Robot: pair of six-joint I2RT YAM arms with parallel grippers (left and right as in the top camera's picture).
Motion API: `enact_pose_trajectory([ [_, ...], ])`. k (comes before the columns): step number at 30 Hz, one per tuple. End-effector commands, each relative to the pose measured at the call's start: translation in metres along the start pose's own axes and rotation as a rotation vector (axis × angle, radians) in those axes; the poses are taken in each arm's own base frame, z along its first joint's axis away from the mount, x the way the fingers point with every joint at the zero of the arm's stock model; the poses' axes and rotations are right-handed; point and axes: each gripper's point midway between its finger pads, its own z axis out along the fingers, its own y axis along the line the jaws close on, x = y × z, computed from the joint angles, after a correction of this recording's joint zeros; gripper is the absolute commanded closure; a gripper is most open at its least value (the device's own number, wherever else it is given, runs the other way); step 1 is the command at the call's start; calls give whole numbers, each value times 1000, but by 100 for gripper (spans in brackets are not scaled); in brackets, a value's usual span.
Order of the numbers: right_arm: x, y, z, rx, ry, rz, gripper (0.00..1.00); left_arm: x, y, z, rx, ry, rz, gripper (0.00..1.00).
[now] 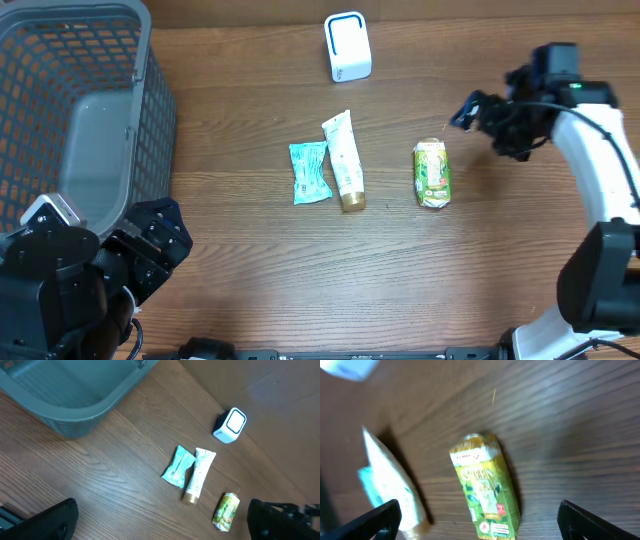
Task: Scan the item barcode
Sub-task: 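Move the right gripper to the green tea carton and grasp it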
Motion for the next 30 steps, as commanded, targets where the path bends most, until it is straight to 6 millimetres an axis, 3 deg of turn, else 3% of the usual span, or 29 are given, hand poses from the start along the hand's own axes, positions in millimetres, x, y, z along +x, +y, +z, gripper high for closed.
enact_pose_trajectory([
  [1, 17, -12, 20, 122, 29, -19, 0, -2, 0, -1, -1, -6, 8, 0],
  [7, 43, -15, 43, 136, 81, -26, 4, -2, 0, -1, -1, -6, 8, 1],
  [11, 55, -17, 58, 134, 95, -86, 17, -2, 0, -1, -1, -6, 8, 0],
  [19, 56, -20, 71, 120, 67, -75, 28, -2, 0, -1, -1, -6, 8, 0],
  [25, 63, -5, 77, 8, 89, -89, 28, -2, 0, -1, -1, -6, 8, 0],
  [30, 58, -18, 87, 54, 39, -99, 28, -2, 0, -1, -1, -6, 8, 1],
])
